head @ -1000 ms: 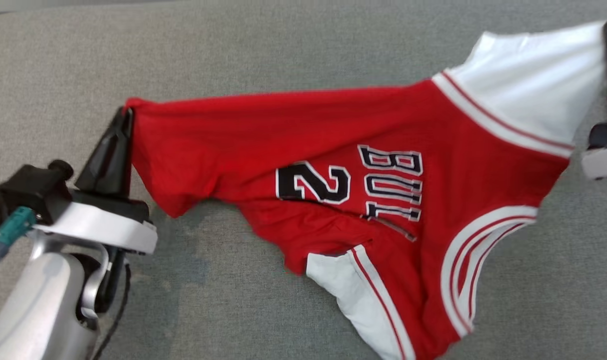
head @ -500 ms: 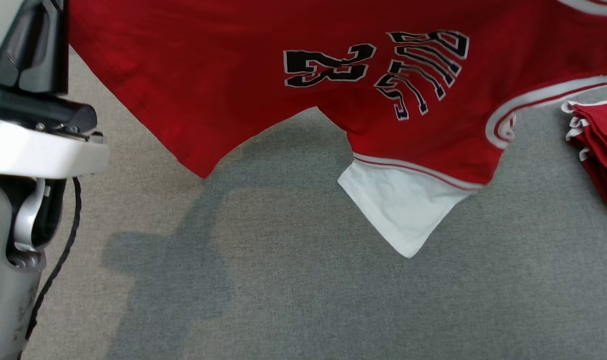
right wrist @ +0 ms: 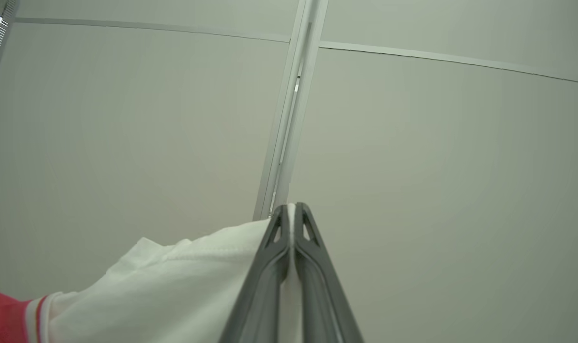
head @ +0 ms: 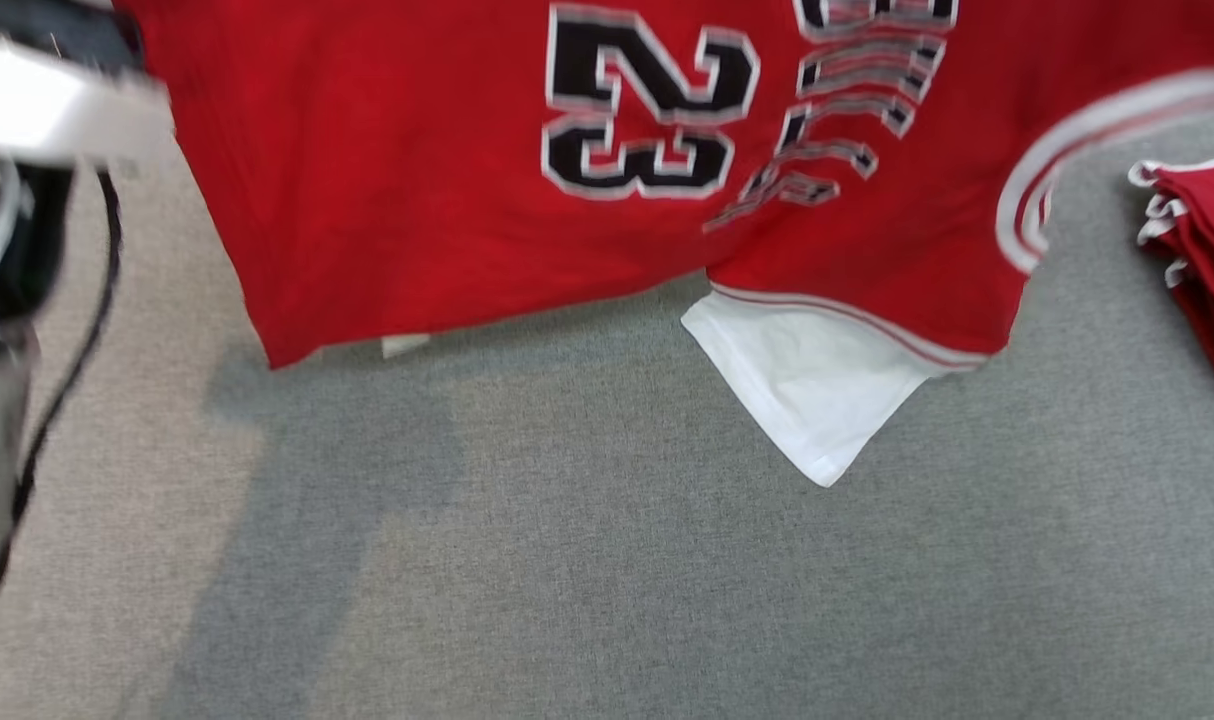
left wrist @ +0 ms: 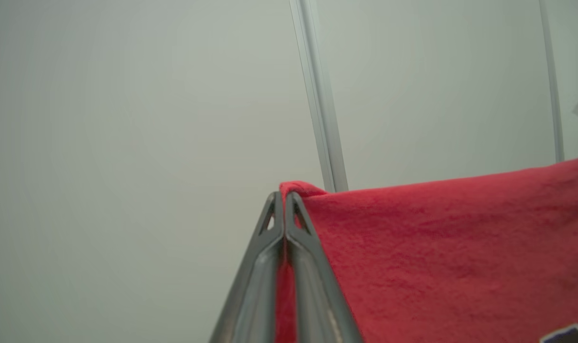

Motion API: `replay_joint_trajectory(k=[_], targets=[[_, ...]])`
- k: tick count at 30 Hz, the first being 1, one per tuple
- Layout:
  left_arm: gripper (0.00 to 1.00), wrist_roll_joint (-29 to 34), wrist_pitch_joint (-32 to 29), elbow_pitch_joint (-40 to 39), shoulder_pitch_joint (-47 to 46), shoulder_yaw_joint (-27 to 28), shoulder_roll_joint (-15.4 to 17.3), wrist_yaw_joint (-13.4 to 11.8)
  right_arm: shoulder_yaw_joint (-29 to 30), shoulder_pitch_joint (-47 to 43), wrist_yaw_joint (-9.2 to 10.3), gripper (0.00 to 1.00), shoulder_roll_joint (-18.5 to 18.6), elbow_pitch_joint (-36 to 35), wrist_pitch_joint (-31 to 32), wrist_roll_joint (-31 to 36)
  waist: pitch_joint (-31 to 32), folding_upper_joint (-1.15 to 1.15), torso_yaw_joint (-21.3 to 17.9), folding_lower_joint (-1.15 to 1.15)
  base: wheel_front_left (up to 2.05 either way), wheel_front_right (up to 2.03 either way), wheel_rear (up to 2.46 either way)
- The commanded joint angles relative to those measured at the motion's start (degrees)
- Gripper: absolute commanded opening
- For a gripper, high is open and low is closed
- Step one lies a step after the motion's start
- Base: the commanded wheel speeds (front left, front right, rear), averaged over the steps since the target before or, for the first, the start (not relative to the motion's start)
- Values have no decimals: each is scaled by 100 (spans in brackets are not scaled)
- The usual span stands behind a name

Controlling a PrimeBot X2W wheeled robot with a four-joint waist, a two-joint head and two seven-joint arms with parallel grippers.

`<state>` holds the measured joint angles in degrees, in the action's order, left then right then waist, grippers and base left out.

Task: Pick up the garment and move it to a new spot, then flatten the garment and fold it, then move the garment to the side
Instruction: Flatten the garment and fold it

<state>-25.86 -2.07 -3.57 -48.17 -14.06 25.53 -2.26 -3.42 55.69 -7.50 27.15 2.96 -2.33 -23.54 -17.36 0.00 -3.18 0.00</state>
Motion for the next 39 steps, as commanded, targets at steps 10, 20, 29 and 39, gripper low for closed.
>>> replay_joint_trajectory(k=[10,20,29,39], targets=[[0,-26,543,2046,-2369,-117,-498,473,-798,2616,1,0,-50,2062,-937,-436,-578,0,137,0,0,0,0],[0,-193,1014,4517,-3733,-206,-1049,712,-1374,4051,0,0,-872,4467,-1010,-554,-793,0,147,0,0,0,0],[0,-615,1325,6451,-3187,-215,-1344,918,-1952,3422,0,0,-1442,5832,-1065,-859,-916,0,90,0,0,0,0],[0,-1098,1698,6893,-2153,-84,-1428,970,-2475,1815,0,0,-1423,5390,-1255,-1946,-835,0,-46,0,0,0,0]])
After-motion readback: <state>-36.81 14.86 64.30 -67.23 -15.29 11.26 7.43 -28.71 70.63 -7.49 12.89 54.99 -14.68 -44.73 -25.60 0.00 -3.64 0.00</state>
